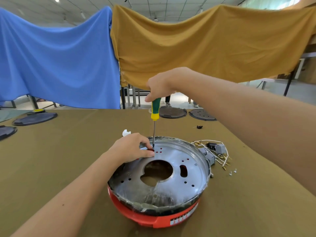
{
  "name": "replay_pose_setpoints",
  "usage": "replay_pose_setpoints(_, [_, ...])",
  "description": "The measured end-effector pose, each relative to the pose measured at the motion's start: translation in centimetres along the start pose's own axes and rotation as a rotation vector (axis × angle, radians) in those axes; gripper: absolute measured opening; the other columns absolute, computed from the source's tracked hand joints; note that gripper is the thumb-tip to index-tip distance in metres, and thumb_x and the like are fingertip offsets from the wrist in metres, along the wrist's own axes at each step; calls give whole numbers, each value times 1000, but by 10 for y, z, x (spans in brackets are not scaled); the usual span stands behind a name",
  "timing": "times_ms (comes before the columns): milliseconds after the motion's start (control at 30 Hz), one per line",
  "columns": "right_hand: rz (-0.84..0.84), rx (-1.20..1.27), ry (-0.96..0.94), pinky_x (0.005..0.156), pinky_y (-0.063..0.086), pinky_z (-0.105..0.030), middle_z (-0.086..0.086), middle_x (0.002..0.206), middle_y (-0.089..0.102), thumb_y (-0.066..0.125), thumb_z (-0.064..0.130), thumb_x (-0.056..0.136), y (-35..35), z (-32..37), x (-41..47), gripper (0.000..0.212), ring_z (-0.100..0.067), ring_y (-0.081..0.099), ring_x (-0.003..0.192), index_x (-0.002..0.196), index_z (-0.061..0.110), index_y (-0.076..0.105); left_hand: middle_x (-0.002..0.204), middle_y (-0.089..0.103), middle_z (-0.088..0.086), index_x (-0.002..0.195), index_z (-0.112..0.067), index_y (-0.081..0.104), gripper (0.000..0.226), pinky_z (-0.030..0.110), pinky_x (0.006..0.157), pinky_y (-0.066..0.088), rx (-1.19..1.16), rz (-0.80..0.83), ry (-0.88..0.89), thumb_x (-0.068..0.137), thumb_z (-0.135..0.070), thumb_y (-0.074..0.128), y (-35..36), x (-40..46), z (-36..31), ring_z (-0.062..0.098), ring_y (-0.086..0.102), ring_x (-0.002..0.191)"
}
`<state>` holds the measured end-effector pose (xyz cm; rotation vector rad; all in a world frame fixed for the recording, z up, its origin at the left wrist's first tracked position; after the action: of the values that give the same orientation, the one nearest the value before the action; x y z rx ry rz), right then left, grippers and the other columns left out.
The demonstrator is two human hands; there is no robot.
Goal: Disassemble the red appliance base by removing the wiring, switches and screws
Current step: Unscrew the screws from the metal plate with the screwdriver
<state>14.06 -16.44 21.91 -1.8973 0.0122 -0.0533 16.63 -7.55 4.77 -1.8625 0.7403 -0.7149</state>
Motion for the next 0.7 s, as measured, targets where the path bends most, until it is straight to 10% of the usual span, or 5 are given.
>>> replay_pose_setpoints(233, [39, 509, -150, 71, 47, -31, -4, 106, 55, 64, 9, 93, 3, -4, -9, 16, -20, 53, 84, 102, 21, 59, 102, 63, -20, 101, -35, 73, 30, 38, 86, 53, 8, 23, 8, 81, -58, 69, 0, 1, -1, 7, 60, 94])
replay_pose_setpoints(433, [-53, 43, 99, 59, 39, -32, -2, 80, 53, 38, 62, 99, 2, -2, -9, 52, -17, 50, 66, 82, 15, 51, 98, 61, -22, 101, -35, 72, 30, 34, 85, 51, -13, 19, 8, 81, -57, 69, 0, 0, -1, 6, 58, 94])
replay_pose_setpoints(700, [63, 232, -98, 58, 42, -25, -4, 95, 58, 63, 11, 93, -8, 15, -10, 11, -19, 52, 74, 102, 14, 59, 98, 53, -26, 103, -37, 71, 30, 28, 79, 43, 4, 15, 25, 82, -58, 67, 2, 1, 0, 1, 52, 93])
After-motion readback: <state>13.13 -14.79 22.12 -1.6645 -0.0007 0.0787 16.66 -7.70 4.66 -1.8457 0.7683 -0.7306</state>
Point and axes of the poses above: each hand's wrist, its own x-axis towards the middle knuckle, its own y-axis out of the palm, z = x × y, the point moved 8 cm from there along x, towards the middle knuckle
